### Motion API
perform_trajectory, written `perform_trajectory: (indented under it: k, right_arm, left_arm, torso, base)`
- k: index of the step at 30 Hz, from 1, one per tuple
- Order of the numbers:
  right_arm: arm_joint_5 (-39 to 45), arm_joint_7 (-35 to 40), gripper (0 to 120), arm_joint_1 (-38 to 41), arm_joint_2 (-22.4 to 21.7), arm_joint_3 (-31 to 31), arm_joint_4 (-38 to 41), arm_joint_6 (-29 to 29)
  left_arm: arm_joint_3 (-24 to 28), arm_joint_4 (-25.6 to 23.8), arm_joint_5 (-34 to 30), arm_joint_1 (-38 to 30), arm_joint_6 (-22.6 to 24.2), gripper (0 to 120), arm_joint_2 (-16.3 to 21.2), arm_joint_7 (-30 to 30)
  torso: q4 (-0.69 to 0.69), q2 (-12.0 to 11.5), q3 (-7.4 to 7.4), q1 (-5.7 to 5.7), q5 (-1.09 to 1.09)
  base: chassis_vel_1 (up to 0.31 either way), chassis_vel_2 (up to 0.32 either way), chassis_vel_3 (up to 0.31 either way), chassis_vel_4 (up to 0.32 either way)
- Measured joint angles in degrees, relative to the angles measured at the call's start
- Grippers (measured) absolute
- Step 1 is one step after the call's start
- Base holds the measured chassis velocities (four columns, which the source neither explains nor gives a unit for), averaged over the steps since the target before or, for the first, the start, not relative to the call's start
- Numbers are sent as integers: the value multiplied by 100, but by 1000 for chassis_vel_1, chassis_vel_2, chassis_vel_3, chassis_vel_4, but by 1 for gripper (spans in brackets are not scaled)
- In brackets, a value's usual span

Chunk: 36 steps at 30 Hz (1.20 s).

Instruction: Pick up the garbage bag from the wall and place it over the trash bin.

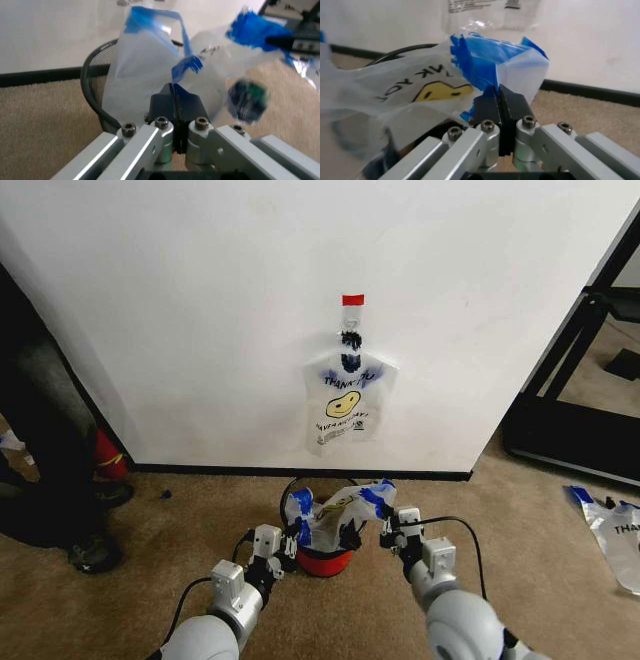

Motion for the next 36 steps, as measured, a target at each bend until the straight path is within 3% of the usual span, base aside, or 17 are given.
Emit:
perform_trajectory:
  k: [11,22,28,36]
  right_arm:
    - [1084,-751,0,131,-1064,261,65,-136]
    - [1093,-2463,0,218,-1935,234,-577,860]
    - [980,-2540,0,153,-2169,142,-548,823]
    - [1183,-2271,0,167,-2399,160,-427,324]
  left_arm:
    - [-66,-21,-568,-300,416,0,440,-113]
    - [64,94,-987,-646,614,0,627,85]
    - [114,105,-984,-550,708,0,646,38]
    - [-39,-133,-1006,-293,864,0,783,-112]
  torso:
    - [1,0,0,0,0]
    - [0,-1,0,1,-1]
    - [0,-1,0,1,-2]
    - [0,-1,0,0,-1]
  base:
    - [0,0,0,0]
    - [0,0,0,0]
    - [0,0,0,0]
    - [0,0,0,0]
